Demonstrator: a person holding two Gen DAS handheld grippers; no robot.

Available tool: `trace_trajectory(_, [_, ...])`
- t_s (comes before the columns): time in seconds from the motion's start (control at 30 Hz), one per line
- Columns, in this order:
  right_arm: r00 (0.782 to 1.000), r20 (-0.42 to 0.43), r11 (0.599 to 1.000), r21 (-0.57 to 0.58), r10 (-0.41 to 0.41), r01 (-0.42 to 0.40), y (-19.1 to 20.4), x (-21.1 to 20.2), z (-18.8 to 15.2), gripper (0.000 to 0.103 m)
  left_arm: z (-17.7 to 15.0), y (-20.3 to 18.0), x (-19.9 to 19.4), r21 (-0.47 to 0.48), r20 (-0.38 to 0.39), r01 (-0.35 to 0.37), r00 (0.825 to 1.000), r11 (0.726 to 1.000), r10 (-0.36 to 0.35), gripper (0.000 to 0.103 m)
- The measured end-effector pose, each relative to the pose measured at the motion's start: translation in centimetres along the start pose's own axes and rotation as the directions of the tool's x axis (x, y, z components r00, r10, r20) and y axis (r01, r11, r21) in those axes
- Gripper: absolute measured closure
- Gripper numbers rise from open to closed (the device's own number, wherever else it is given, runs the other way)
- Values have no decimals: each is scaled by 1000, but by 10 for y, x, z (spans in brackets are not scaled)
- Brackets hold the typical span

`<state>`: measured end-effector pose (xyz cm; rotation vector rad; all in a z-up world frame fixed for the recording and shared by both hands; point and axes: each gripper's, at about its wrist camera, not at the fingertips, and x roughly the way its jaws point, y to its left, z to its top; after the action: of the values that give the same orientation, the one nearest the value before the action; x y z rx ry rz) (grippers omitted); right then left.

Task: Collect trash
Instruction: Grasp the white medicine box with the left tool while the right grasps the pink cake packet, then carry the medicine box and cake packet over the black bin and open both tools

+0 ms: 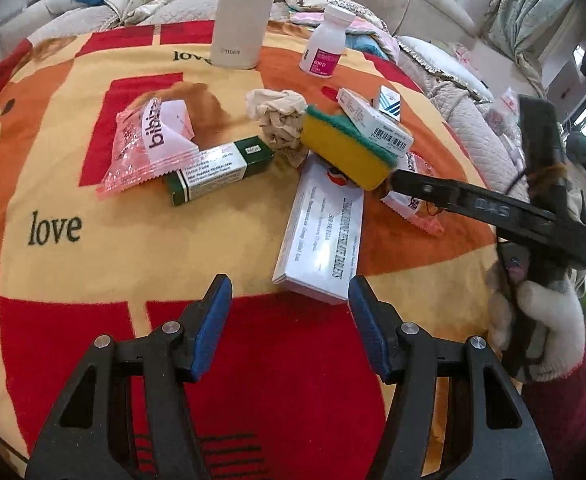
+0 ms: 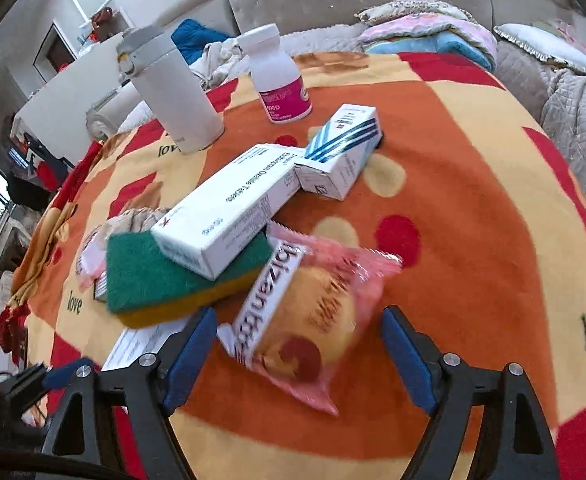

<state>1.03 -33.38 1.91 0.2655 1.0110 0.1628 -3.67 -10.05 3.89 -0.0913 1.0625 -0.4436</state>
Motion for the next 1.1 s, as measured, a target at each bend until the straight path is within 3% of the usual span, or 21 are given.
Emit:
trace_trajectory(0.07, [1000, 6, 1000, -18, -23, 23, -1, 3, 1, 39, 3, -5, 1, 13, 11, -9, 1000, 1000, 9, 43])
trace_trajectory(0.13, [1000, 7, 999, -32, -2, 2, -5, -5, -3, 48, 7, -12, 7, 38, 16, -19, 1000, 999, 18, 40])
trace_trajectory(0.27, [1000, -2, 996, -85, -23, 23, -17, -28, -17, 48, 17, -31, 25, 92, 5, -40, 999, 995, 39, 39])
trace_trajectory(0.4, [999, -20, 994, -103, -35, 33, -34, -49, -35, 48, 29, -46, 51, 135, -25, -126, 991, 983, 130, 39])
trace_trajectory(0.47, [999, -23, 994, -104, -33, 30, -42, -58, -45, 48, 32, -46, 60, 123, -39, -136, 989, 983, 142, 40])
trace_trajectory(0.5, [999, -21, 994, -101, -32, 29, -45, -62, -49, 48, 31, -46, 60, 115, -28, -140, 989, 983, 145, 50])
trace_trajectory(0.53, [999, -20, 995, -99, -31, 28, -47, -64, -52, 48, 30, -45, 58, 97, -23, -146, 989, 985, 148, 53])
trace_trajectory(0.67, [1000, -14, 995, -94, -11, 10, -54, -73, -67, 48, 16, -47, 45, 69, -59, -79, 995, 994, 84, 54])
trace_trajectory(1.1, [999, 26, 994, -109, 32, -29, -54, -100, -90, 50, -42, -86, -5, 72, -39, -5, 999, 997, 8, 54])
